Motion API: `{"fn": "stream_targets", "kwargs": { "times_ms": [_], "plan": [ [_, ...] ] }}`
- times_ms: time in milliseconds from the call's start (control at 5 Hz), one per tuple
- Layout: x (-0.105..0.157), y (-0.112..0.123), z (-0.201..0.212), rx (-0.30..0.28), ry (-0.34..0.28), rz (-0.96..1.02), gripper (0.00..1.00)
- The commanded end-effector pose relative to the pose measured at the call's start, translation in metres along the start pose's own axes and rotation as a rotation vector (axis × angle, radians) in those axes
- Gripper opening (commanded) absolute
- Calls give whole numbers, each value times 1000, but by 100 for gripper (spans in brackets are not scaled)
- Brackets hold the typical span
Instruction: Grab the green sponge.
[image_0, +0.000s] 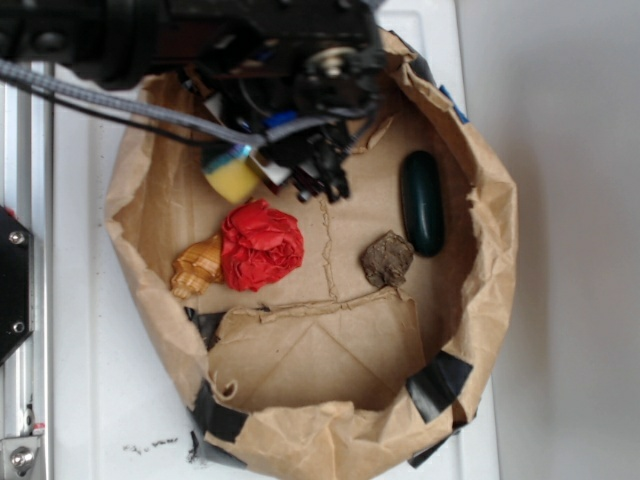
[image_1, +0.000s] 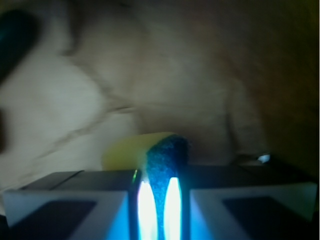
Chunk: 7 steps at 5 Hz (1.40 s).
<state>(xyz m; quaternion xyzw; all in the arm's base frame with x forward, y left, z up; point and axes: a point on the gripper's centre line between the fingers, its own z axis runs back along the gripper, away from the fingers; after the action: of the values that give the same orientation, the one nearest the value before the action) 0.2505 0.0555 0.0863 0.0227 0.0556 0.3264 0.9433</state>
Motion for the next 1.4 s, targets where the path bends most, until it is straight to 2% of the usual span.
{"fn": "stream_targets", "kwargs": {
  "times_ms": [0,400,600,800,1000,1200],
  "plan": [
    [-13,-16,40,-92,-69,-133,0],
    [-12,-25,46,-123,-89,-261,0],
    [-13,-35,54,-131,-154,-445,0],
    [-9,-45,62,-113,-248,-608,0],
    [-12,-54,67,-92,-249,-640,0],
    [-9,-49,73,-58,-245,-588,0]
  ]
}}
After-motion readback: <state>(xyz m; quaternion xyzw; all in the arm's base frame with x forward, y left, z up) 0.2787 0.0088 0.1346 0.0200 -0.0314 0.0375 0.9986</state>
